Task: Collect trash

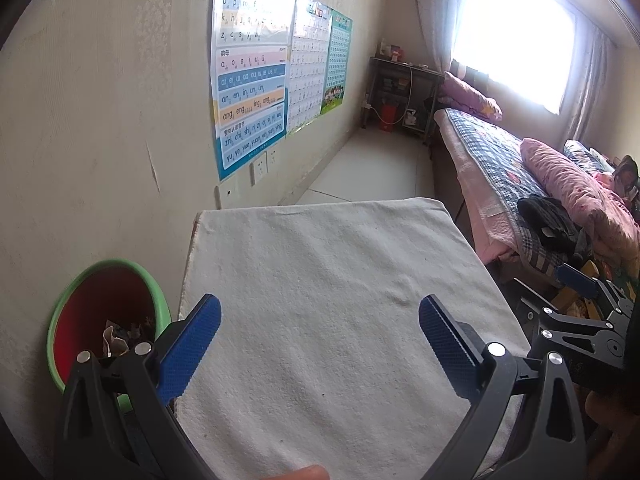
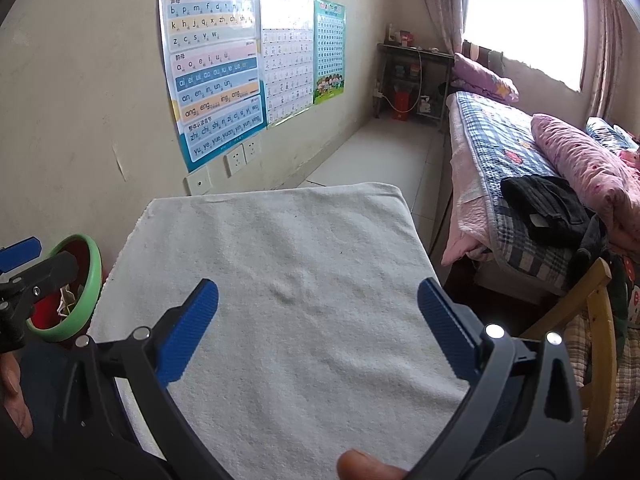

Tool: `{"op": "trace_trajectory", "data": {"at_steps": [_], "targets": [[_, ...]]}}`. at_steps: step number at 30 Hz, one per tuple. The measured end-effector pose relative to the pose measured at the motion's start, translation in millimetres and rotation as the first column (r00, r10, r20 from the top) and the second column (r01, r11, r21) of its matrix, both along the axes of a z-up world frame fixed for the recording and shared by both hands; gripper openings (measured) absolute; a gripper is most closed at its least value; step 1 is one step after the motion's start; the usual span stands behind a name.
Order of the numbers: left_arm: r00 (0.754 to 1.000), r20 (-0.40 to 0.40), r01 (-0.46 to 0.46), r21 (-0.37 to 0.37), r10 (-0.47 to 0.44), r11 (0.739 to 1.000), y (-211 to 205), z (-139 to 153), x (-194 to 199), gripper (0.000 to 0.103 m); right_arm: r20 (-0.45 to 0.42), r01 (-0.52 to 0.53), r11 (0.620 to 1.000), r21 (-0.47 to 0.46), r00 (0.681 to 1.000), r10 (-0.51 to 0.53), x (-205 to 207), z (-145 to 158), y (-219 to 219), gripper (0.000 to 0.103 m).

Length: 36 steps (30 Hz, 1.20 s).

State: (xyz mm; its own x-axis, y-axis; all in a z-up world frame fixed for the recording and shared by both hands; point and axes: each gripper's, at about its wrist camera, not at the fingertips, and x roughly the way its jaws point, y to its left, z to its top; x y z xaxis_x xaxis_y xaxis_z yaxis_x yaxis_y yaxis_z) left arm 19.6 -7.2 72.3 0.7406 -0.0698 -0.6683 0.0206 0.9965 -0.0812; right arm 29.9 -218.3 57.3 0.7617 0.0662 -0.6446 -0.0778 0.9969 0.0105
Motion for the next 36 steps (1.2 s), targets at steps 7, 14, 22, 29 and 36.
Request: {"op": "trace_trajectory", "data": {"at_steps": [7,14,22,29,36], "targets": [[1.0,0.003,0.007,-0.004,-0.007,1.0,-2.9,-0.7,-0.3,0.095,0.001,0.004,1.0,-0.005,1.0,-0.004,-0.5,0.3,-0.9,0.098],[1.0,0.0,0.007,-0.005,-0.007,1.0,-3.1,-1.3,-0.4,0.095,-0.004,0.008,1.0,-0.008,1.0,-0.008,-0.1,0.8,-2.1,0.098],[1.0,0.005,0.011,-0.006,-0.011,1.0,-5.3,0.4,-1.2,0.095,-0.001,0.007,1.0,-0.01,1.0,-0.007,0.2,0.8,-1.4,0.098],[0.999,0.031,0.013,-0.004,-0.012,1.0,-8.0,3.4,-5.2,0.095,-0.004,0.011,1.0,-0.012,1.0,-0.011,0.8,-0.2,-3.7,0.098],[1.0,0.005,0.016,-0.01,-0.016,1.0,-9.2,-0.9,-2.8,0.095,-0.006,0.01,1.0,-0.016,1.0,-0.01,-0.3,-0.5,-4.7,0.098]]}}
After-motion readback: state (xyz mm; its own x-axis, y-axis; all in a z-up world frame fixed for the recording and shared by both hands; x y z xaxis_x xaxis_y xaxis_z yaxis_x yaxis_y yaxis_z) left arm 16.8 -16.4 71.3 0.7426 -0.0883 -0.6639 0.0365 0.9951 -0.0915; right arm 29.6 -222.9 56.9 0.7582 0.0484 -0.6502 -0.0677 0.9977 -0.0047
